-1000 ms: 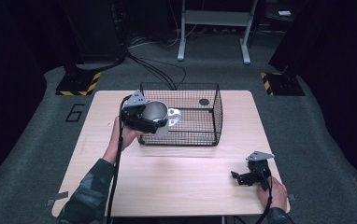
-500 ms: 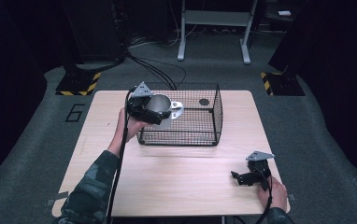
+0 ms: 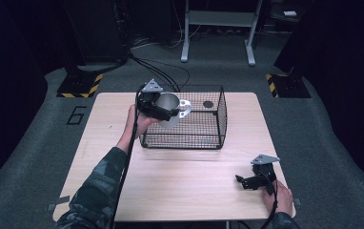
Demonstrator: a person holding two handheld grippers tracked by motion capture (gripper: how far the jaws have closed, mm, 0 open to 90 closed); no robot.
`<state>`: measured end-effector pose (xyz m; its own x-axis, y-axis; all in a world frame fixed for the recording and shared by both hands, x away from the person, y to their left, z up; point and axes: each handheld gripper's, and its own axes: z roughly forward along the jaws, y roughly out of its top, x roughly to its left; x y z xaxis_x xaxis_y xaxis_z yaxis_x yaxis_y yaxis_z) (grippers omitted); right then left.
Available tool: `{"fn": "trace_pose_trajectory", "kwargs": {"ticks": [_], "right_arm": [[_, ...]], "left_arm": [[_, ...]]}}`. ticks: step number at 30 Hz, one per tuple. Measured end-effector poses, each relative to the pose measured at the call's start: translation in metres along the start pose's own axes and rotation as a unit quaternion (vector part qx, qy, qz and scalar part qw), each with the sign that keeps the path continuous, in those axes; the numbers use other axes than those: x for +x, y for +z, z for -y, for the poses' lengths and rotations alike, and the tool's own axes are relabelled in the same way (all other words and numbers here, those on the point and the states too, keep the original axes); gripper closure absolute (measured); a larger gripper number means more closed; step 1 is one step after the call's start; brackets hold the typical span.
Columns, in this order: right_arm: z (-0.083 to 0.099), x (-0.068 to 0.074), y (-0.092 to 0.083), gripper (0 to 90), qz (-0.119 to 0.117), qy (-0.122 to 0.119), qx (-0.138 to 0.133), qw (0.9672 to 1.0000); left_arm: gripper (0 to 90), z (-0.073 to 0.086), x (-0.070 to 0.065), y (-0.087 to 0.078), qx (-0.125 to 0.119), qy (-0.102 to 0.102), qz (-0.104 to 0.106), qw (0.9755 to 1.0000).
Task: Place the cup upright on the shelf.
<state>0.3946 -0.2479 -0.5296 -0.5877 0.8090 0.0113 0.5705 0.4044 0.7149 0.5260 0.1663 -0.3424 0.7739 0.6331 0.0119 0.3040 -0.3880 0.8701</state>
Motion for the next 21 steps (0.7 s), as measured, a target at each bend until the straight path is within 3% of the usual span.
{"fn": "trace_pose_trajectory", "kwargs": {"ticks": [14,21], "right_arm": [[0.000,0.000,0.000,0.0,0.004,-0.001,0.000,1.0000],[0.000,-0.001,0.000,0.0,0.003,-0.008,0.003,1.0000]], "left_arm": [[6.1,0.002,0.017,0.027,0.022,-0.016,-0.007,0.9996],[6.1,0.007,0.024,0.040,0.035,-0.033,0.002,0.9989]]}}
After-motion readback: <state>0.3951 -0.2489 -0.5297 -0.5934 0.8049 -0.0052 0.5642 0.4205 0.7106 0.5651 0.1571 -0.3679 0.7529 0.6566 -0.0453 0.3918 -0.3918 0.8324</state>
